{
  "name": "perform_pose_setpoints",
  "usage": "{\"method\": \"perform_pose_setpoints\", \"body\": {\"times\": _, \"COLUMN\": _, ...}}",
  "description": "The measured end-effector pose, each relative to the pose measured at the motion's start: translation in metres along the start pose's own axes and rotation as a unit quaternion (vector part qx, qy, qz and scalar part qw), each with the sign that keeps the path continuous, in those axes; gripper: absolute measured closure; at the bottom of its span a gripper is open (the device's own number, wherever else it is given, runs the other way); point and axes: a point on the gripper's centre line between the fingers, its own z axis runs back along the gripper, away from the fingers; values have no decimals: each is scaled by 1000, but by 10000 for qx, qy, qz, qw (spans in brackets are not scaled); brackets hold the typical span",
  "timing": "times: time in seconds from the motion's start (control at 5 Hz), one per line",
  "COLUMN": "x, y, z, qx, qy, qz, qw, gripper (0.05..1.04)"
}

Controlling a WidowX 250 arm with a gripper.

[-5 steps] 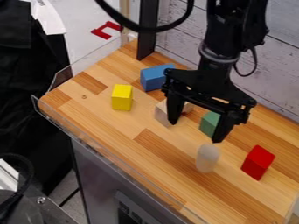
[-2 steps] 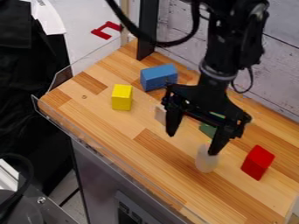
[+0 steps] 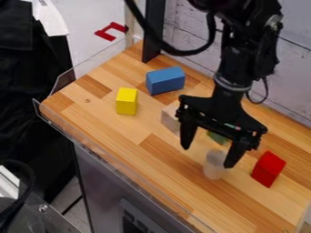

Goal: Move the white block on the left of the table

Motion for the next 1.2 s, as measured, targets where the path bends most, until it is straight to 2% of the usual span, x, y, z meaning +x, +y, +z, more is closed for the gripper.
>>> {"method": "perform_pose_setpoints", "body": {"times": 0.8, "x": 3, "y": -13, "z": -34, "qx": -92, "qy": 443, "qz": -37, "qw": 9990, "gripper": 85}}
{"method": "perform_pose_setpoints", "body": {"times": 1.0, "x": 4, "y": -12, "z": -41, "qx": -108, "qy": 554, "qz": 25, "qw": 9984, "gripper": 133}}
{"method": "perform_pose_setpoints", "body": {"times": 1.2, "x": 7, "y": -13, "z": -42, "qx": -167, "qy": 512, "qz": 50, "qw": 9985, "gripper": 404}}
